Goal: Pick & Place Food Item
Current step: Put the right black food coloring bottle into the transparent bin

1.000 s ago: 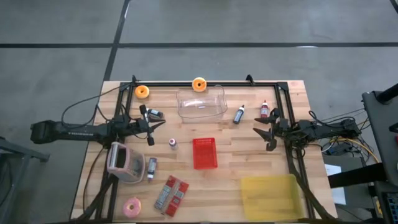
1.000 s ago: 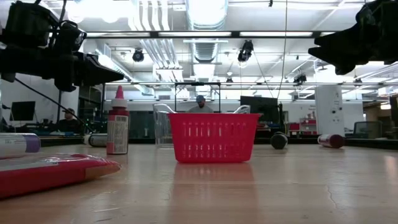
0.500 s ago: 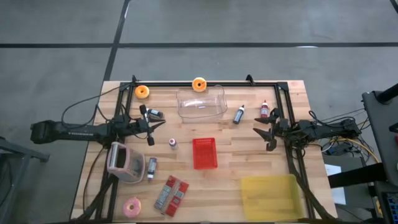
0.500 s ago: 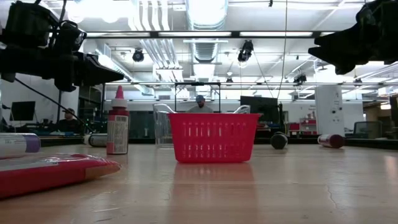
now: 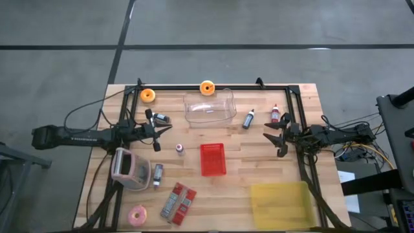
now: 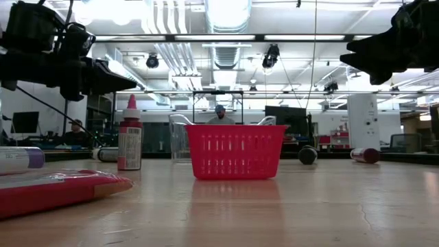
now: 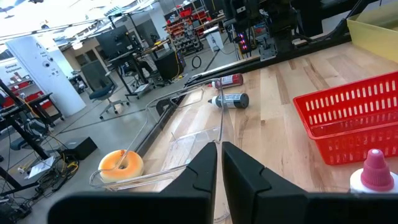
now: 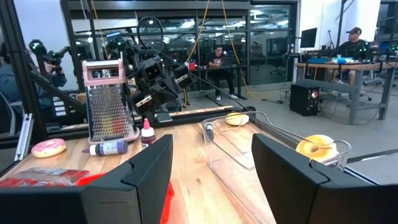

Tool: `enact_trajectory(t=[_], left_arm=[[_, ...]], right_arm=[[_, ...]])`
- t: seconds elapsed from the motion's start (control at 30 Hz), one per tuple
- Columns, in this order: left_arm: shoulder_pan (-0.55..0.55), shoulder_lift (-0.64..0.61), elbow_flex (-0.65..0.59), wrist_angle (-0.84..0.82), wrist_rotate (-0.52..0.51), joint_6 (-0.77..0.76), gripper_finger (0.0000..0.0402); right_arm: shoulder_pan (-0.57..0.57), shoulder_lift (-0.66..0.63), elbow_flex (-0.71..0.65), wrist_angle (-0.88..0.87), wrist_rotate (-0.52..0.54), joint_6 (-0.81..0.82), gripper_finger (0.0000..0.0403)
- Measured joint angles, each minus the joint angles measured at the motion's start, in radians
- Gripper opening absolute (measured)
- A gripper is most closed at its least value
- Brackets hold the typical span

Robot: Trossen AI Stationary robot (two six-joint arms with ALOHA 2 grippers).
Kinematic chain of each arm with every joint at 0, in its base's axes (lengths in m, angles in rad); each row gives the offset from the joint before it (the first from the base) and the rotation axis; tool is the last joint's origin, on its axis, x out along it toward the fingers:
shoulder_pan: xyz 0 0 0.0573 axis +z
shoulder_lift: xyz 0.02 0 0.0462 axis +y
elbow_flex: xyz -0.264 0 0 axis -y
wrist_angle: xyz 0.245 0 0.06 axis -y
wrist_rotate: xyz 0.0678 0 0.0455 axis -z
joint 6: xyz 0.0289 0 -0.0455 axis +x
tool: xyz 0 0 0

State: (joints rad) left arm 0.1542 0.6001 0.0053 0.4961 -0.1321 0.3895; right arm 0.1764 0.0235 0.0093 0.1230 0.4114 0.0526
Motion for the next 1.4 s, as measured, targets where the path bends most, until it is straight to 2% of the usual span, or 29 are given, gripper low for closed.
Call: enact_trajectory(t=[0.33, 0.47, 0.63, 0.8, 1.4], left_arm=[[0.000, 0.000, 0.000, 0.000, 0.000, 0.000, 0.0028], [0.000, 0.000, 0.000, 0.000, 0.000, 0.000, 0.0028], [0.000, 0.000, 0.000, 0.000, 0.000, 0.000, 0.0028], [0.000, 0.000, 0.000, 0.000, 0.000, 0.000, 0.0028], [0.000, 0.000, 0.000, 0.000, 0.000, 0.000, 0.0028]], right_arm=[[0.000, 0.000, 0.000, 0.000, 0.000, 0.006, 0.0217], [0.000, 0.000, 0.000, 0.003, -0.003, 0.069, 0.0217], [0.000, -0.001, 0.000, 0.061, -0.050, 0.076, 0.0217], [-0.001, -0.001, 0.000, 0.105, -0.047, 0.071, 0.0217], [0.000, -0.001, 0.000, 0.106, -0.046, 0.072, 0.0217]])
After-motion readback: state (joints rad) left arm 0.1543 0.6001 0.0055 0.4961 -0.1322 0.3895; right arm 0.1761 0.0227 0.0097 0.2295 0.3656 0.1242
